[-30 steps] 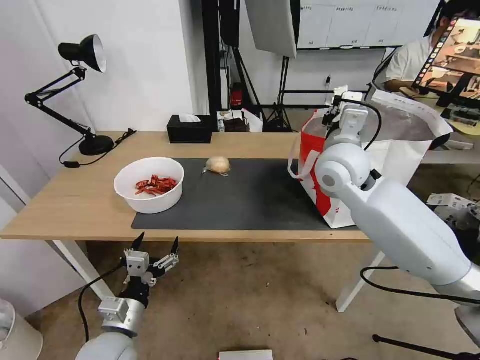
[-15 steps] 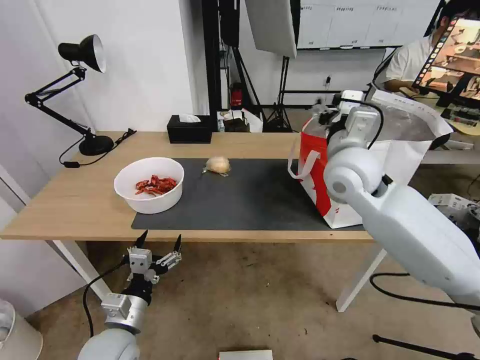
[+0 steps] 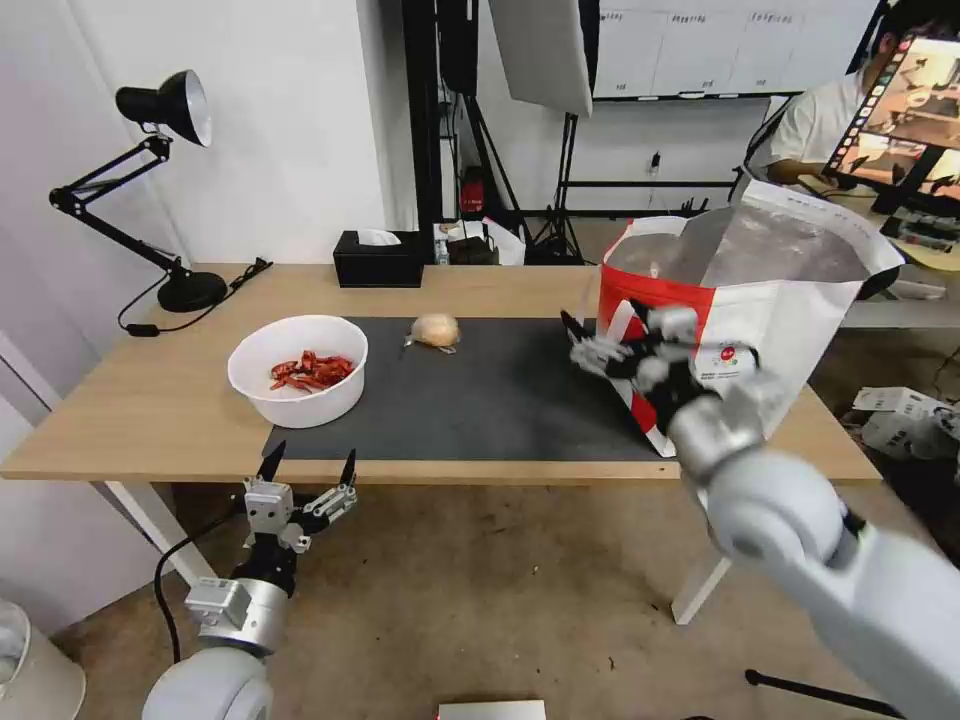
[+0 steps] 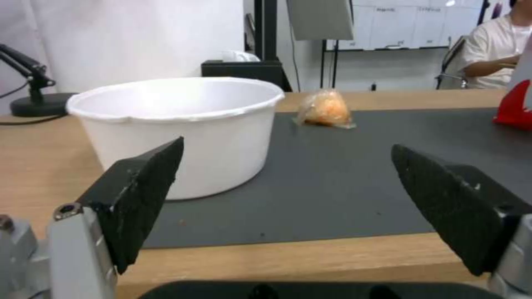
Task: Pick up the trash from the table and place it into the takeout bag.
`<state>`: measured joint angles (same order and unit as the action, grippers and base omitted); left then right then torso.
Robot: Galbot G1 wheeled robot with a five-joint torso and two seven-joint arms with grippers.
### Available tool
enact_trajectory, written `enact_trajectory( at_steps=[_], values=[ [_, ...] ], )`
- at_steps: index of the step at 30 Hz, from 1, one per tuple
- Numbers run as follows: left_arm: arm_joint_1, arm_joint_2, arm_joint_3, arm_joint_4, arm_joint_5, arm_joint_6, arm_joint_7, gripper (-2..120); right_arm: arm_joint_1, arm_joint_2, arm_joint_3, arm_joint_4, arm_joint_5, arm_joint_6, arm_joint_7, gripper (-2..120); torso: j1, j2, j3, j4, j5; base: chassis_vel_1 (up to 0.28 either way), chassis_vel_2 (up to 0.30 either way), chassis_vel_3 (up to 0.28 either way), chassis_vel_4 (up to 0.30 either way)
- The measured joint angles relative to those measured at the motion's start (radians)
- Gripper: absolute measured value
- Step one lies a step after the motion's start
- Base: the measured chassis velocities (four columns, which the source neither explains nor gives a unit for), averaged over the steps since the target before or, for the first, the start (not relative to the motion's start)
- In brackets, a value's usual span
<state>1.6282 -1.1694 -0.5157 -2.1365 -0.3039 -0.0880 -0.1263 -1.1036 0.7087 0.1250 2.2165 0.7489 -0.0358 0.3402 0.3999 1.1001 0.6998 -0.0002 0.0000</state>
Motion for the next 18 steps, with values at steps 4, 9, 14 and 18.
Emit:
enact_trajectory(
  at_steps=[4, 9, 14, 18],
  values=[
    [0.022, -0.011, -0.018, -0.009, 0.005, 0.001, -0.001, 100, -0.171, 0.053, 0.039, -0.024, -0.119, 0.097, -0.064, 100, 0.0, 0.0, 0.0, 0.0001, 0.0004, 0.0, 0.0, 0.0, 0.0],
    [0.026, -0.009, -0.022, -0.009, 0.007, 0.012, -0.003, 100, -0.29, 0.121, 0.06, -0.085, -0.271, 0.186, -0.083, 100, 0.0, 0.0, 0.0, 0.0, 0.0003, 0.0, 0.0, 0.0, 0.0],
    [0.03, -0.006, -0.006, -0.008, 0.008, 0.031, -0.03, 100, -0.364, 0.193, 0.052, -0.143, -0.402, 0.217, -0.082, 100, 0.0, 0.0, 0.0, 0.0001, 0.0, 0.0, 0.0, 0.0, 0.0],
    [0.031, -0.008, -0.001, 0.0, 0.011, 0.033, -0.031, 100, -0.369, 0.206, 0.046, -0.157, -0.417, 0.217, -0.074, 100, 0.0, 0.0, 0.0, 0.0002, -0.0001, 0.0, 0.0, 0.0, 0.0]
  ],
)
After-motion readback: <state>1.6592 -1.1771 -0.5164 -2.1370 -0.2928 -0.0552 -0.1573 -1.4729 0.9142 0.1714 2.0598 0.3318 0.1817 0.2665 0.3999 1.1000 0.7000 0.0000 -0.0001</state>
